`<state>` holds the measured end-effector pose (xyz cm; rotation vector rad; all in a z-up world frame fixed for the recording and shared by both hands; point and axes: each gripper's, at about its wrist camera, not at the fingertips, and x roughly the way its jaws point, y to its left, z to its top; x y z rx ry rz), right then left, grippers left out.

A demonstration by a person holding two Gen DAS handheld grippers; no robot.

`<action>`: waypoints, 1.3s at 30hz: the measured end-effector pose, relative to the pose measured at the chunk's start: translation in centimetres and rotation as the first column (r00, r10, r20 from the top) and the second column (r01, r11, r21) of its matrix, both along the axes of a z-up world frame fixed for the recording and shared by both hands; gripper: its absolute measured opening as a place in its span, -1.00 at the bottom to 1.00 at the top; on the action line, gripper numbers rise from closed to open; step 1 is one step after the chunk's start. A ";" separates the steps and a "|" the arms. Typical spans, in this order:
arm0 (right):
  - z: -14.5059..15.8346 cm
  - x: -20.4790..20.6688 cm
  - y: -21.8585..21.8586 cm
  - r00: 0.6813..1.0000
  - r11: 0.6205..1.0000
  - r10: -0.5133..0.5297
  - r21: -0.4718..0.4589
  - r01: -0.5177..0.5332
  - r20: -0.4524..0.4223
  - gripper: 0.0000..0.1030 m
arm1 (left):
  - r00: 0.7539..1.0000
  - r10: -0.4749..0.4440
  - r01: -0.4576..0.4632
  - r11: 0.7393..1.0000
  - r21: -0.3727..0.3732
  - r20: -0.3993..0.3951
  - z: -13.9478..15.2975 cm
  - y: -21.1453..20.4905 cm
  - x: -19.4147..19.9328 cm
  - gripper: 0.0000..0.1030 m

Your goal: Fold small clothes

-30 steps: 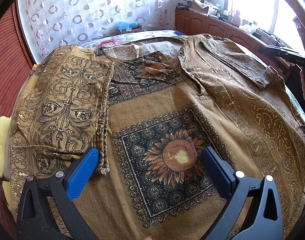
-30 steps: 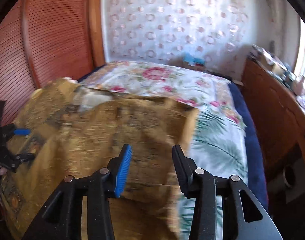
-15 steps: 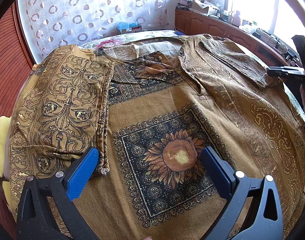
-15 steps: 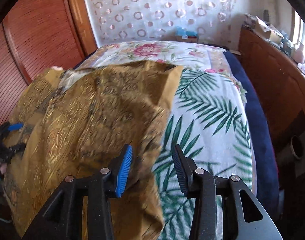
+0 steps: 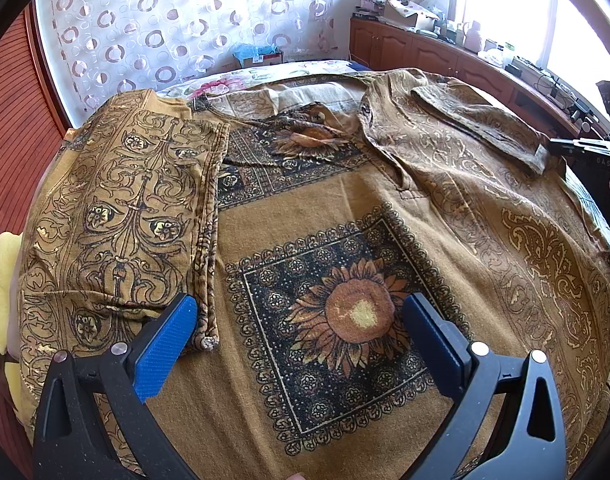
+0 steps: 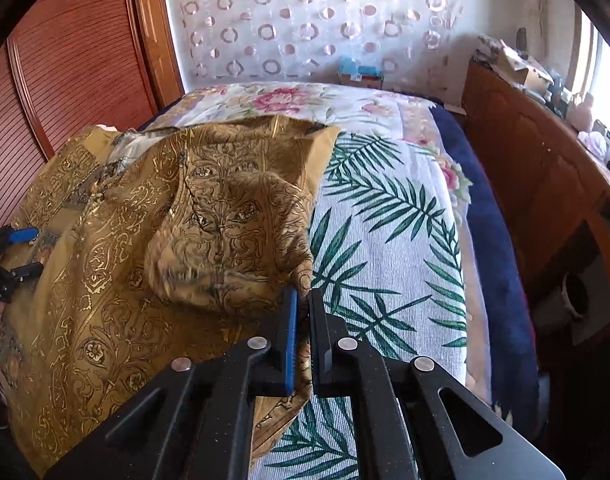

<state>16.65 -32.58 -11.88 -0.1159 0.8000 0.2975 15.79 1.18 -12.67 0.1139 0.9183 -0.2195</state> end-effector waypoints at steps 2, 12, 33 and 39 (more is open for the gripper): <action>0.6 0.0 0.2 1.000 1.000 0.004 0.008 -0.004 0.022 -0.69 | 1.000 0.000 0.000 1.000 -0.001 0.000 0.0 0.0 0.0 0.99; 1.1 7.0 2.1 0.999 1.000 0.018 0.013 -0.019 0.043 -0.27 | 1.000 0.003 -0.003 1.000 -0.002 0.000 0.0 0.0 0.0 0.99; -0.8 16.5 1.9 1.000 1.000 0.001 -0.004 -0.001 0.021 -0.98 | 0.999 0.031 -0.031 0.999 0.008 0.009 0.1 0.1 -0.3 0.99; -1.6 17.2 2.3 1.000 1.000 -0.007 -0.004 0.008 0.017 -0.70 | 0.994 0.075 -0.075 0.997 -0.007 0.084 2.4 1.3 -0.8 0.99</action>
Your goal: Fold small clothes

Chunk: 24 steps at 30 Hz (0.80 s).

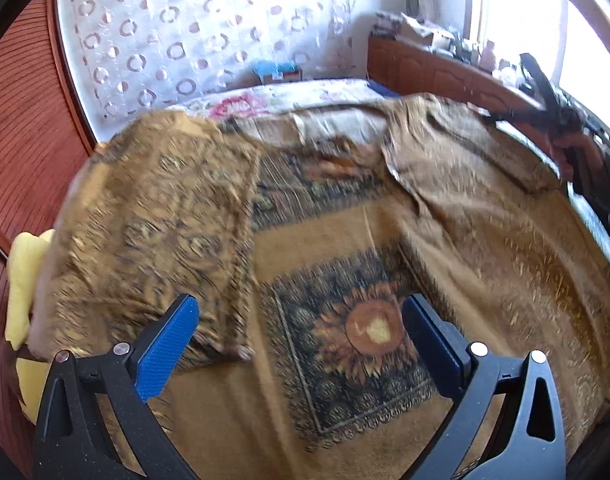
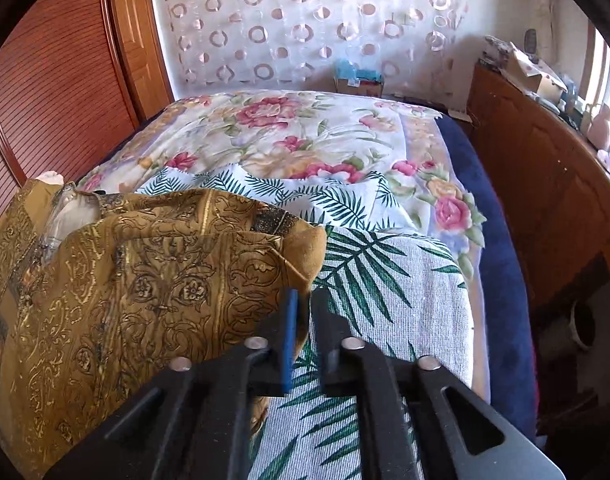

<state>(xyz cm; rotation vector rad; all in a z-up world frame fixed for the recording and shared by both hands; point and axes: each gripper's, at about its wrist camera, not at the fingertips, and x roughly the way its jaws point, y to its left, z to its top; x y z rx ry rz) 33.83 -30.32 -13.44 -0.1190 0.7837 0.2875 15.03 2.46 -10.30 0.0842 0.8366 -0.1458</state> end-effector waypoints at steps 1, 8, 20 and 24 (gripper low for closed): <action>0.0 0.1 0.0 1.000 1.000 0.006 -0.002 -0.006 -0.003 -0.70 | 1.000 0.010 -0.010 1.000 -0.007 0.017 0.7 0.4 0.2 0.98; -0.2 -0.2 0.1 0.999 1.000 0.022 -0.022 -0.022 0.029 -0.64 | 0.985 0.117 -0.114 0.993 -0.029 0.130 4.8 5.4 2.9 0.96; -0.3 -0.6 0.6 0.999 0.998 0.020 -0.060 -0.018 0.038 -0.63 | 0.963 0.268 -0.263 0.960 -0.098 0.044 4.5 15.8 11.6 0.38; -0.2 -0.6 0.7 0.999 0.998 0.021 -0.062 -0.018 0.039 -0.63 | 0.957 0.288 -0.290 0.946 -0.147 -0.033 2.9 18.0 13.5 0.08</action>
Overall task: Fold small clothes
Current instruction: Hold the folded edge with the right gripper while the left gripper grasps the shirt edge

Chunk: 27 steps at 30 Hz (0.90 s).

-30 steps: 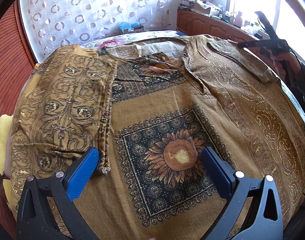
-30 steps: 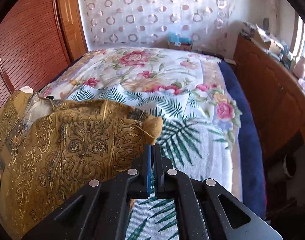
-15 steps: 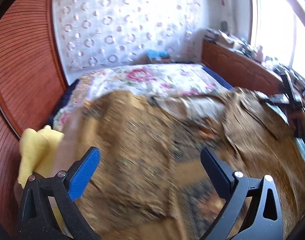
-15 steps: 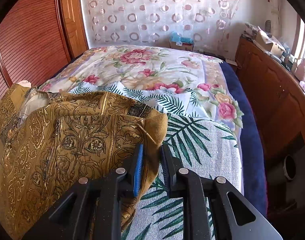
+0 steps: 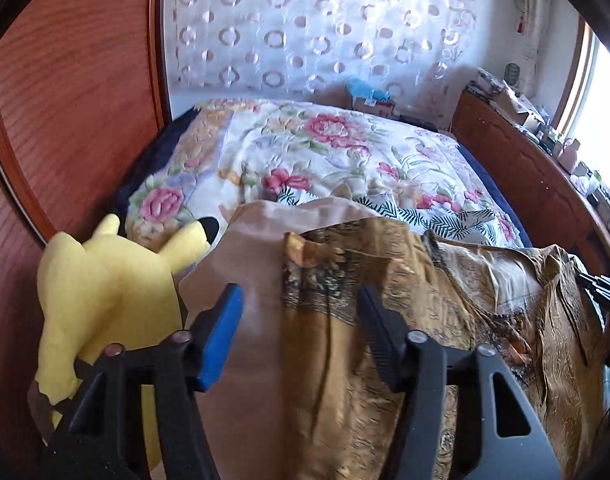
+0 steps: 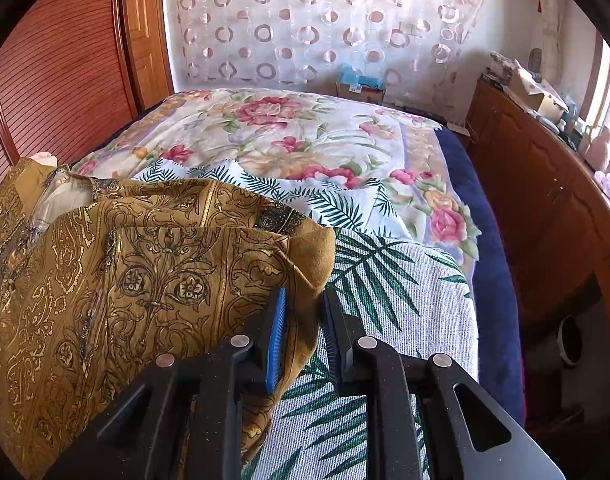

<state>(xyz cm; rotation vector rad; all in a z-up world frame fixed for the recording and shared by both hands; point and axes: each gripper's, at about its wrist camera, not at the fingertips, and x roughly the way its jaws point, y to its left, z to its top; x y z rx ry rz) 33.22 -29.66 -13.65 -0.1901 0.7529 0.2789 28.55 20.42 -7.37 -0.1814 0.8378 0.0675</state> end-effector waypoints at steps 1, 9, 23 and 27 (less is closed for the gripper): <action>0.0 0.0 0.0 1.000 1.000 0.001 0.002 -0.001 -0.001 -0.63 | 1.000 -0.001 0.001 1.000 -0.007 -0.007 -0.3 0.1 0.2 0.01; 0.0 0.1 -0.1 1.000 1.000 0.000 0.003 0.000 0.000 -0.63 | 0.999 -0.031 0.031 1.000 -0.005 -0.035 -0.8 -0.3 1.6 -0.10; -0.1 0.1 -0.1 1.000 1.000 0.000 0.002 0.000 0.003 -0.63 | 0.995 -0.094 0.095 0.995 0.021 -0.043 -1.1 -0.7 3.3 -0.97; -0.1 0.1 -0.1 1.000 1.000 -0.001 0.001 0.001 0.004 -0.63 | 0.993 -0.116 0.113 0.991 0.071 0.032 0.7 -2.3 1.9 -0.97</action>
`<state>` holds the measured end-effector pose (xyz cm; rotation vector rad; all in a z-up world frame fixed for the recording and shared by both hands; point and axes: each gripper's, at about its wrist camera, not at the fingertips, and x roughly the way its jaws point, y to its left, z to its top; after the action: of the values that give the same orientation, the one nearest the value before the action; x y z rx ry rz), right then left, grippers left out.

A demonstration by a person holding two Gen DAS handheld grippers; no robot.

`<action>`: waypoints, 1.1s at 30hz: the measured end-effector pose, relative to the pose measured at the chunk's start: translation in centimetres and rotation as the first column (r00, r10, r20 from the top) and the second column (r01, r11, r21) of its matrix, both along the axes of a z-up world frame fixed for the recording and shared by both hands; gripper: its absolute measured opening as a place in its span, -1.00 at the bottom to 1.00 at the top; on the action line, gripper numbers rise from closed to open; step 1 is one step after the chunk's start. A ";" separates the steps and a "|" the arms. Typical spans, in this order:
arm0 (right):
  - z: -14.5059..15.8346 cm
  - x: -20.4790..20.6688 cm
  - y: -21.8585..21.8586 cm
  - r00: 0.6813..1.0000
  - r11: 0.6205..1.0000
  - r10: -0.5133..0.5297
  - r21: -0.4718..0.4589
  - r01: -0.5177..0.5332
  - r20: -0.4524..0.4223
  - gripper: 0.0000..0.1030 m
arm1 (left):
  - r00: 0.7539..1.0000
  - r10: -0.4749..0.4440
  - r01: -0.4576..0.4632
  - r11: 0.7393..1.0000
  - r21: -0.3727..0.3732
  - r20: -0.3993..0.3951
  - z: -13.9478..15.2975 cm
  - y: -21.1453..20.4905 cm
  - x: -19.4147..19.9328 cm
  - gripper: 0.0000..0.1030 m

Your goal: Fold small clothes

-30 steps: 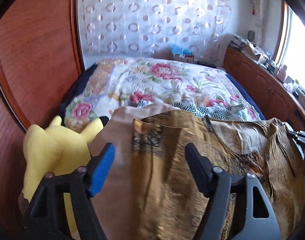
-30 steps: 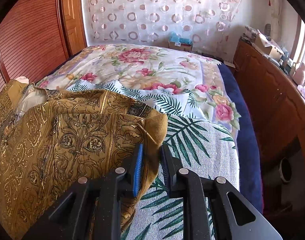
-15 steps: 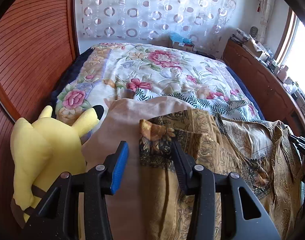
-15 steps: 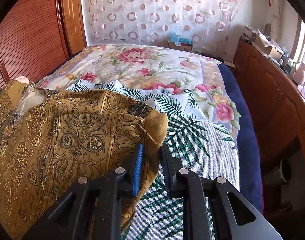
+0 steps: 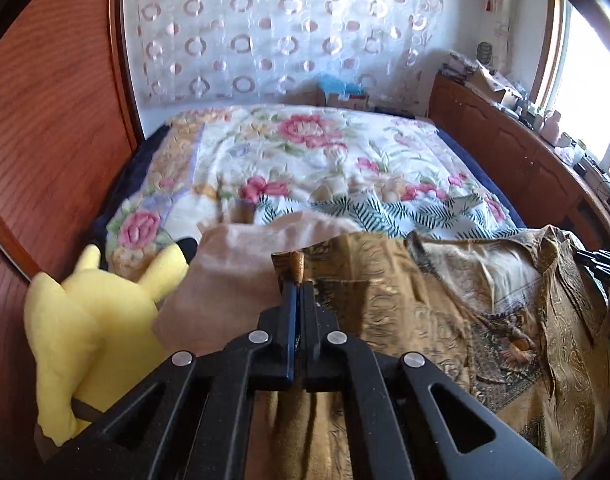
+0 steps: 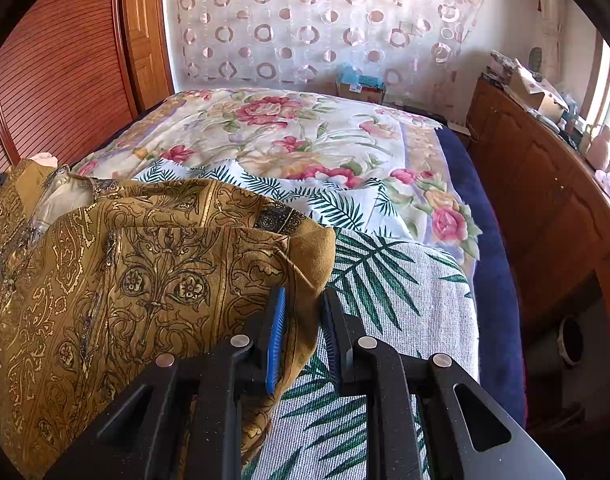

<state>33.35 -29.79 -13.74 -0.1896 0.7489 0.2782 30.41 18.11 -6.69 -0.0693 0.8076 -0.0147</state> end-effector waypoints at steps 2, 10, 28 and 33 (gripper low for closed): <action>0.0 0.0 0.0 1.000 1.000 0.000 0.002 0.000 0.000 -0.63 | 0.999 0.000 -0.001 1.000 0.003 0.035 0.9 -0.5 -0.8 -0.97; -0.1 0.1 0.0 1.000 1.000 -0.001 -0.005 0.001 0.004 -0.63 | 0.991 -0.040 0.042 0.999 -0.016 0.125 3.6 -2.2 -3.3 -0.97; 0.6 2.2 0.6 0.997 1.000 -0.010 0.011 0.011 -0.074 -0.75 | 0.985 -0.098 0.100 0.995 -0.010 0.145 4.2 -5.7 -8.3 -0.97; 2.2 -0.3 1.8 0.999 1.000 -0.011 -0.016 0.011 0.034 -0.94 | 0.981 -0.101 0.103 0.995 -0.004 0.166 4.8 -5.8 -10.5 -0.97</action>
<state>33.05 -28.03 -11.50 -0.2047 0.7181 0.2578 19.90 12.30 -1.86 -0.0380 0.6442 -0.1210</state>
